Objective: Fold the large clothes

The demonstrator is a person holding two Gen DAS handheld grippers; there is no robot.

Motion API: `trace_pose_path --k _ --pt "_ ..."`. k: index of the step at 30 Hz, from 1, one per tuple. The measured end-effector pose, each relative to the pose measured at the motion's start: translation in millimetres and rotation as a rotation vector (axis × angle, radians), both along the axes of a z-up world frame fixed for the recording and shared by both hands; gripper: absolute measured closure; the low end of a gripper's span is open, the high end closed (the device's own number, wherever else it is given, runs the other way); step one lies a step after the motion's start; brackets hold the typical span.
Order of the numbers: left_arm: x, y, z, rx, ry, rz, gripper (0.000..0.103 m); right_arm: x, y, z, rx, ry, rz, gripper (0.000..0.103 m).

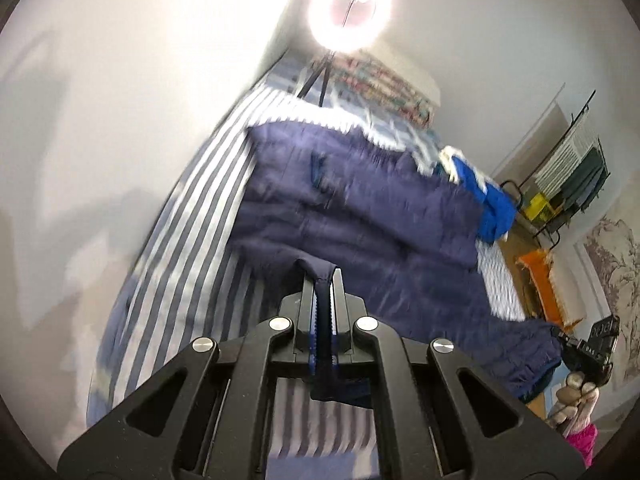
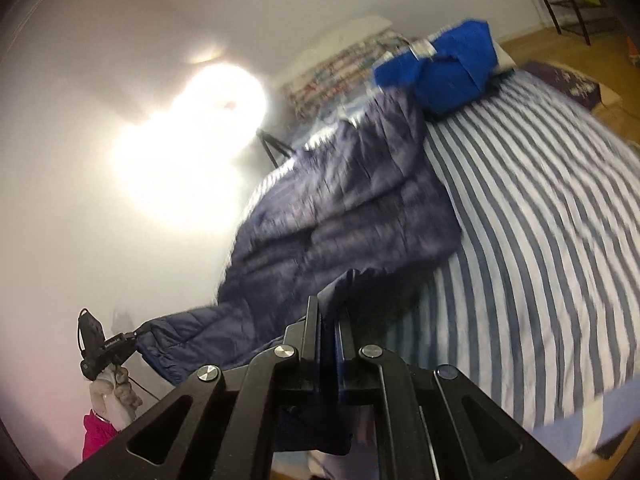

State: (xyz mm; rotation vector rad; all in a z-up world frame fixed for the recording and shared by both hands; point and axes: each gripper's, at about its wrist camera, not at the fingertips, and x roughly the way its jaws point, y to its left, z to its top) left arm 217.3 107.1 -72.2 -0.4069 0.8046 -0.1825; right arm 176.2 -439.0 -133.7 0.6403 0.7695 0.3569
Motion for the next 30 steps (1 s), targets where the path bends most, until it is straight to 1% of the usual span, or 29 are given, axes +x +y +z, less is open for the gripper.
trace_pose_path --k 4,7,10,13,14,16,18,21,23,27,29,30 --pt "52 -5 27 -0.002 -0.046 0.013 0.101 39 -3 32 -0.016 -0.056 -0.031 0.101" --pt "87 -10 38 0.013 -0.065 0.015 0.101 72 -4 47 -0.042 -0.077 -0.046 0.101" --pt "131 -15 40 0.032 -0.071 0.023 0.101 108 -6 54 -0.060 -0.084 -0.060 0.101" --pt "168 -19 31 0.051 -0.061 0.029 0.101 152 -9 53 -0.074 -0.064 -0.070 0.101" --pt "187 -22 26 0.067 -0.050 0.035 0.101 170 -10 51 -0.086 -0.053 -0.077 0.101" --pt "211 -24 14 0.088 -0.034 0.043 0.101 199 -11 45 -0.111 -0.038 -0.086 0.101" --pt "240 -27 -3 0.112 -0.007 0.052 0.101 228 -11 37 -0.140 -0.022 -0.099 0.101" --pt "276 -31 -35 0.156 0.041 0.058 0.101 273 -11 15 -0.168 0.022 -0.112 0.101" --pt "302 -36 -60 0.188 0.079 0.059 0.101 295 -10 0 -0.199 0.055 -0.117 0.101" --pt "339 -41 -106 0.194 0.151 0.055 0.100 335 -7 -39 -0.264 0.128 -0.127 0.101" --pt "355 -42 -126 0.193 0.176 0.052 0.100 352 -8 -56 -0.295 0.159 -0.128 0.101" --pt "359 -41 -131 0.185 0.179 0.052 0.099 359 -9 -65 -0.308 0.174 -0.125 0.101"
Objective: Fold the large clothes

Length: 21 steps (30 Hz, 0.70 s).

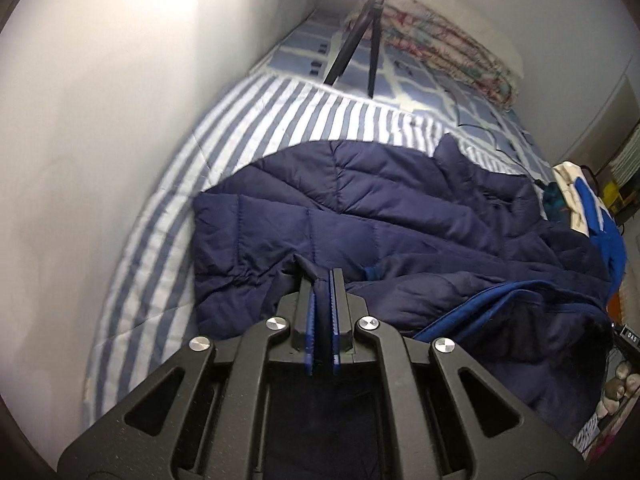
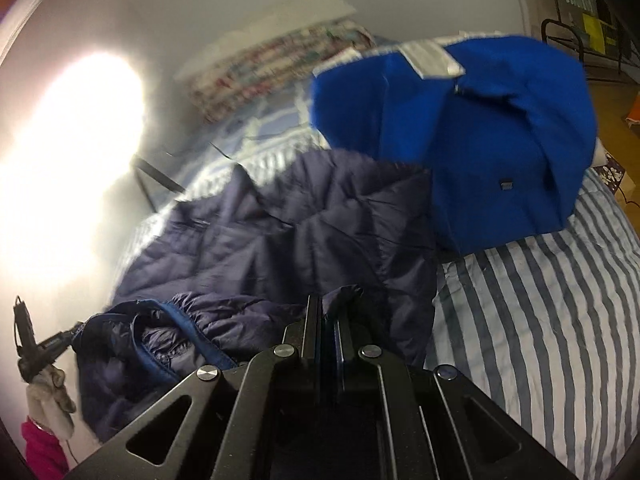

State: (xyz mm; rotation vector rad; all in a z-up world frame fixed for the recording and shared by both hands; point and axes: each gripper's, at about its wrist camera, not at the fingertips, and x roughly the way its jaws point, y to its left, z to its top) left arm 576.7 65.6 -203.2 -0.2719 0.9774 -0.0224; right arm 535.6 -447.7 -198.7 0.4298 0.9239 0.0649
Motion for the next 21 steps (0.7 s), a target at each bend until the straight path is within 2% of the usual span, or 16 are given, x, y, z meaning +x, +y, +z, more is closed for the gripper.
trace_pose_path --k 4,7,9,10,12,13,15,17,18,21 --pt "14 5 -8 -0.079 0.024 -0.012 0.086 10 -6 -14 0.016 0.023 0.036 0.097" --pt "17 17 4 -0.178 0.018 -0.020 0.071 9 -15 -10 0.031 0.015 0.070 0.078" --pt "17 21 18 -0.196 -0.003 -0.029 0.064 5 -25 -2 0.043 -0.009 0.071 0.065" --pt "17 24 23 -0.193 -0.016 -0.032 0.060 3 -28 1 0.048 -0.028 0.075 0.063" --pt "11 28 40 -0.142 -0.086 -0.047 0.048 -2 -37 9 0.068 -0.076 0.085 0.062" --pt "8 29 45 -0.107 -0.113 -0.064 0.046 -9 -42 15 0.078 -0.117 0.106 0.061" --pt "5 25 48 -0.005 -0.142 -0.125 0.045 -15 -41 21 0.036 -0.162 0.141 0.044" --pt "10 17 38 0.093 -0.122 -0.170 0.045 -18 -35 24 -0.039 -0.194 0.176 0.037" --pt "13 13 31 0.123 -0.104 -0.186 0.045 -18 -30 23 -0.066 -0.202 0.191 0.037" --pt "22 -2 10 0.139 -0.062 -0.250 0.045 -7 -18 20 -0.127 -0.210 0.205 0.037"
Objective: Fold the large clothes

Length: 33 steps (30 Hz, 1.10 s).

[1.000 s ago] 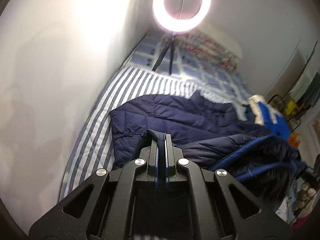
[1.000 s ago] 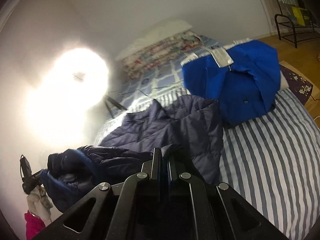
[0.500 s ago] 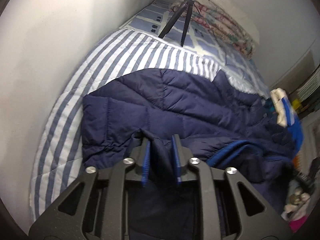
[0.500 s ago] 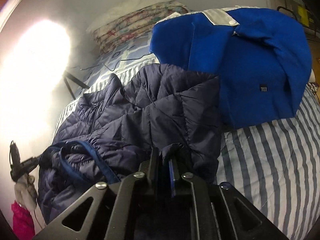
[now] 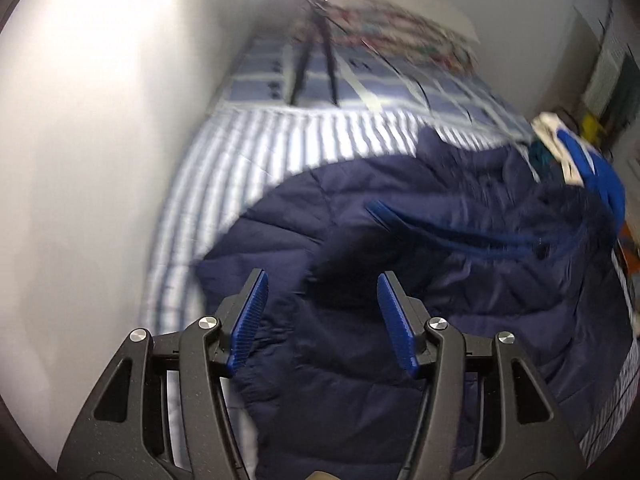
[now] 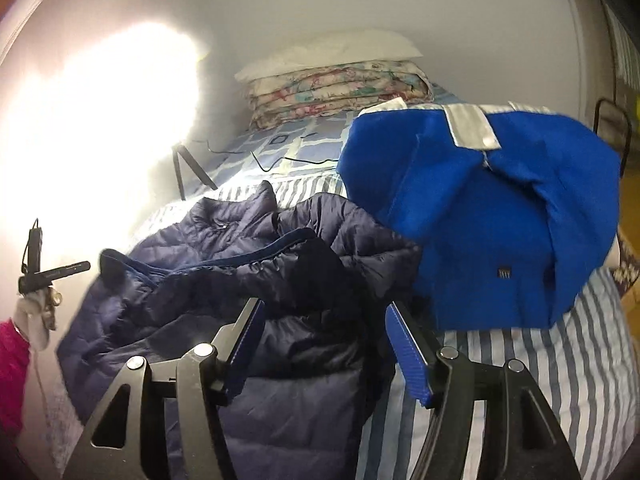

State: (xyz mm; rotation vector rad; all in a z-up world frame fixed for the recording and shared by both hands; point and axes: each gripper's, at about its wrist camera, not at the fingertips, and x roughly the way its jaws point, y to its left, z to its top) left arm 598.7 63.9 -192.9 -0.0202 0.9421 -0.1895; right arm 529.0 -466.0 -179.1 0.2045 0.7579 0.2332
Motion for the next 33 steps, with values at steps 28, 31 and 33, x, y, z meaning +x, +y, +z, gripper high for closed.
trace_pose_path --k 28,31,33 --pt "50 -21 32 0.166 -0.132 0.037 0.099 56 47 42 -0.405 -0.109 -0.043 0.103" --pt "81 -34 20 0.226 -0.136 0.066 0.099 89 58 34 -0.471 -0.097 -0.082 0.103" --pt "101 -43 3 0.250 -0.123 0.085 0.099 112 65 22 -0.522 -0.072 -0.116 0.103"
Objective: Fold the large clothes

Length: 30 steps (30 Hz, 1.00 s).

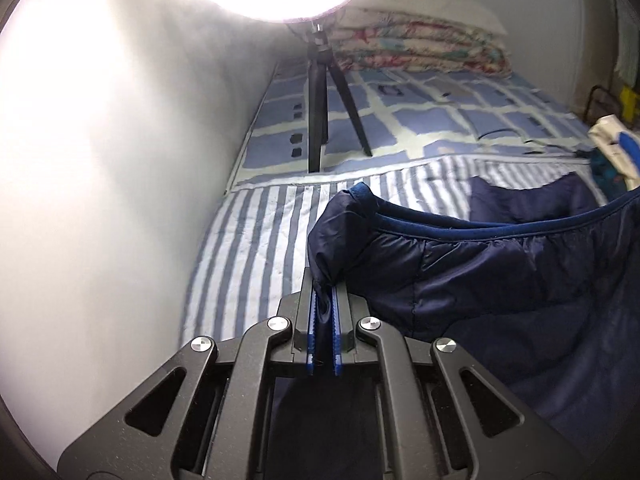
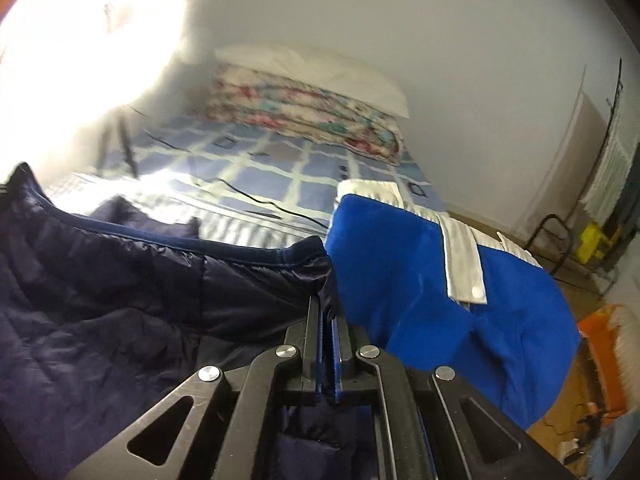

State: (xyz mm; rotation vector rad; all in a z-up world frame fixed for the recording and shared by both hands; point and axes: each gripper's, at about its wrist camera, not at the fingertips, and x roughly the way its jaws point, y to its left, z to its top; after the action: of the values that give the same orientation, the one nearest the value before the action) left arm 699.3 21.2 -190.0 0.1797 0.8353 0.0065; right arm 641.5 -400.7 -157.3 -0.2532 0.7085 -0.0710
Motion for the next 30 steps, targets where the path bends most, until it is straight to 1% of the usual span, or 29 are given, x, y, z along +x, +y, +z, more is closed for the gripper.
trace_pose_path --k 2,4,7,9,11,12,13,14,15,16,17,18,19,21,22,23,24,25,26,27,28,29,30 --pt "14 -6 -18 0.036 0.012 0.017 0.099 13 4 -10 -0.031 0.012 -0.018 0.103" --pt "26 -10 -36 0.074 0.021 0.037 0.099 25 10 -23 -0.083 0.030 -0.026 0.103" --pt "37 -15 -67 0.119 0.006 0.077 0.098 35 16 -41 -0.164 0.055 -0.027 0.103" --pt "38 -20 -82 0.179 0.009 0.090 0.095 38 13 -47 -0.166 0.065 -0.032 0.103" --pt "40 -27 -80 0.243 -0.004 0.102 0.087 41 15 -54 -0.187 0.080 -0.036 0.103" --pt "40 -28 -75 0.254 -0.010 0.103 0.076 42 17 -57 -0.208 0.086 -0.033 0.102" --pt "39 -29 -69 0.265 -0.018 0.103 0.070 43 19 -59 -0.229 0.091 -0.030 0.102" --pt "38 -29 -62 0.271 -0.030 0.104 0.057 42 20 -57 -0.231 0.092 -0.032 0.101" --pt "35 -27 -51 0.262 -0.047 0.100 0.052 41 18 -52 -0.207 0.092 -0.041 0.093" --pt "32 -25 -42 0.246 -0.058 0.099 0.052 39 14 -46 -0.177 0.088 -0.050 0.087" --pt "26 -18 -25 0.196 -0.074 0.102 0.052 36 9 -41 -0.149 0.082 -0.058 0.077" --pt "20 -14 -13 0.150 -0.089 0.104 0.052 32 4 -36 -0.116 0.075 -0.061 0.073" --pt "12 -10 -1 0.097 -0.102 0.103 0.052 25 -3 -28 -0.072 0.067 -0.058 0.072" --pt "-13 -3 25 -0.083 -0.113 0.057 0.052 10 -16 -17 -0.003 0.064 -0.054 0.071" --pt "-31 -5 34 -0.163 -0.100 0.018 0.052 -4 -23 -12 0.048 0.062 -0.040 0.070" --pt "-46 -9 37 -0.234 -0.086 -0.029 0.052 -23 -31 -7 0.109 0.066 -0.017 0.070" --pt "-59 -15 38 -0.283 -0.064 -0.073 0.052 -36 -36 -6 0.137 0.071 -0.010 0.069" --pt "-72 -24 36 -0.319 -0.032 -0.122 0.052 -57 -43 -5 0.183 0.080 -0.002 0.068" --pt "-95 -40 30 -0.344 0.010 -0.185 0.052 -76 -48 -6 0.230 0.091 0.007 0.066" --pt "-108 -51 26 -0.346 0.027 -0.225 0.052 -96 -54 -8 0.280 0.109 0.013 0.065" --pt "-121 -64 20 -0.332 0.044 -0.265 0.052 -119 -61 -12 0.341 0.128 0.018 0.062" --pt "-137 -84 10 -0.293 0.069 -0.312 0.052 -136 -66 -18 0.387 0.148 0.021 0.057" --pt "-144 -95 3 -0.269 0.082 -0.333 0.052 -154 -71 -25 0.429 0.171 0.017 0.055"
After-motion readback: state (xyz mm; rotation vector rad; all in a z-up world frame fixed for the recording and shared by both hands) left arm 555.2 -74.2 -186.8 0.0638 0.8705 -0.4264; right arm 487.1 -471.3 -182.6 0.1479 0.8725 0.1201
